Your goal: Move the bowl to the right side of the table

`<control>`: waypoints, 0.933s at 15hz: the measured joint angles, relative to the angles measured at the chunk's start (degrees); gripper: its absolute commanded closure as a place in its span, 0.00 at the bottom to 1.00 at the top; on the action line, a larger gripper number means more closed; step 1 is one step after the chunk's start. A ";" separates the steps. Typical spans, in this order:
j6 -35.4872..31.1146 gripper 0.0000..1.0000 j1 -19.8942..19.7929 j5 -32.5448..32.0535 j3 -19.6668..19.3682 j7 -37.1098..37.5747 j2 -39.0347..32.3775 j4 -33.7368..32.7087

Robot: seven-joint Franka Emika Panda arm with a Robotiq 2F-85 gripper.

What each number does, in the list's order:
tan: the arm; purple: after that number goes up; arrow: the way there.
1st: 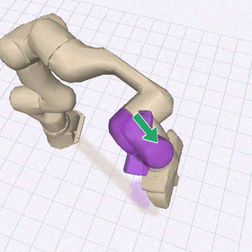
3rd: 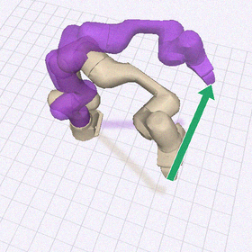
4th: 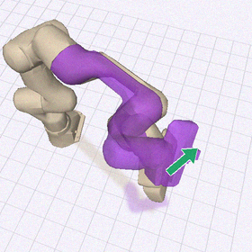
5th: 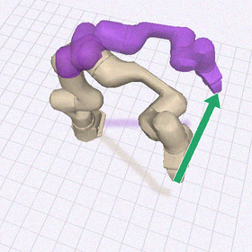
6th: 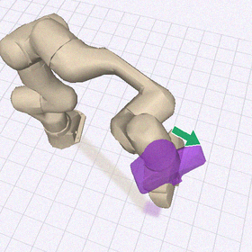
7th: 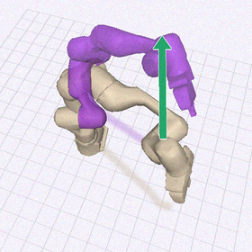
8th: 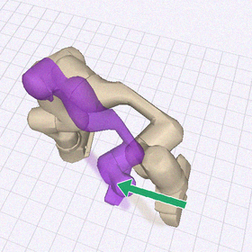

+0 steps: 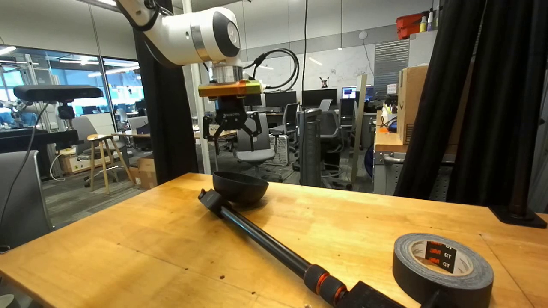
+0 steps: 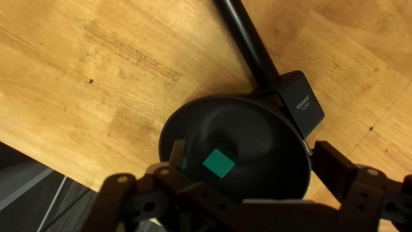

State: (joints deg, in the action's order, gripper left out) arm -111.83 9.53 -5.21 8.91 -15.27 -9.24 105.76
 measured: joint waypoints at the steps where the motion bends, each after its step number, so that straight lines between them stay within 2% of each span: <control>1: 0.03 0.00 0.25 -0.34 0.21 0.00 -1.28 -0.69; 14: 0.26 0.00 0.84 -1.39 0.59 0.00 -8.44 -2.66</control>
State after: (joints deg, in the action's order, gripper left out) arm -111.57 10.37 -6.61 9.50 -15.26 -17.67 103.10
